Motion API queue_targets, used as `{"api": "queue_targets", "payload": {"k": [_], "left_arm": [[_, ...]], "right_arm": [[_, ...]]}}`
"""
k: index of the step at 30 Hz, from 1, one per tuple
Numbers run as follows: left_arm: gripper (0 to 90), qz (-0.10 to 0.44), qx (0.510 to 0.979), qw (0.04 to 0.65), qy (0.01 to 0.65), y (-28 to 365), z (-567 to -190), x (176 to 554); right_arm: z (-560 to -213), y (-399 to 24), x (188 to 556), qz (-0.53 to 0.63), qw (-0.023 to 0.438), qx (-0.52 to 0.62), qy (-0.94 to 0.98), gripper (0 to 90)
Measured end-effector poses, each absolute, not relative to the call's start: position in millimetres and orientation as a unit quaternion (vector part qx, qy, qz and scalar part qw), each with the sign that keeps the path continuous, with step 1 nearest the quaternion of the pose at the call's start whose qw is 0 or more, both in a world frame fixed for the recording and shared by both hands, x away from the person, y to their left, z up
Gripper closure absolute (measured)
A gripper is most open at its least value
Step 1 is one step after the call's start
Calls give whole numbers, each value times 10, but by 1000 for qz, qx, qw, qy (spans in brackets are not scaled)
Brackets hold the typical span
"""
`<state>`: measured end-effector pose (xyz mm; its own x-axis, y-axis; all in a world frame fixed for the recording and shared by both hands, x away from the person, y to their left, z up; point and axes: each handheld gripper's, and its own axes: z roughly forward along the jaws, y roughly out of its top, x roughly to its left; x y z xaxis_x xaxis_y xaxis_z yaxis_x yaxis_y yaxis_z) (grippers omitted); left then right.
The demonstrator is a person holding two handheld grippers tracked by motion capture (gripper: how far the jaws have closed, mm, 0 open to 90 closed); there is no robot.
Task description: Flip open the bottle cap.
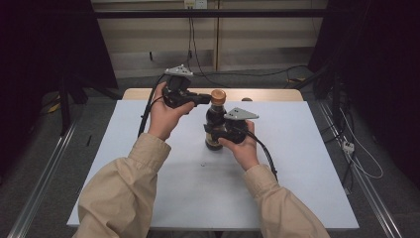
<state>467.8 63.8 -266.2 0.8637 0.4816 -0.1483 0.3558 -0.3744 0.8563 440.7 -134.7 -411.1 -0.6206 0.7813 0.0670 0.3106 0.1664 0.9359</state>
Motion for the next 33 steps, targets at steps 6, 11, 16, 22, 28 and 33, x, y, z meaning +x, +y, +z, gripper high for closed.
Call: {"api": "queue_targets", "payload": {"k": [6,11,16,22,28,33], "left_arm": [[900,75,800,550,226,540,-2305,4607],[900,75,816,525,229,533,-2229,4591],[900,66,821,514,238,630,-2338,4609],[900,68,823,512,236,703,-2374,4601],[900,62,825,507,244,786,-2466,4605],[900,58,826,502,249,820,-2553,4617]], "right_arm": [[-4102,-1257,4384,518,241,351,742,320],[-4095,-1227,4384,513,244,352,743,318],[-4120,-1319,4399,526,230,363,734,317],[-4118,-1324,4407,525,228,362,735,316],[-4119,-1323,4409,526,226,363,735,314],[-4118,-1321,4409,525,226,365,735,313]]}}
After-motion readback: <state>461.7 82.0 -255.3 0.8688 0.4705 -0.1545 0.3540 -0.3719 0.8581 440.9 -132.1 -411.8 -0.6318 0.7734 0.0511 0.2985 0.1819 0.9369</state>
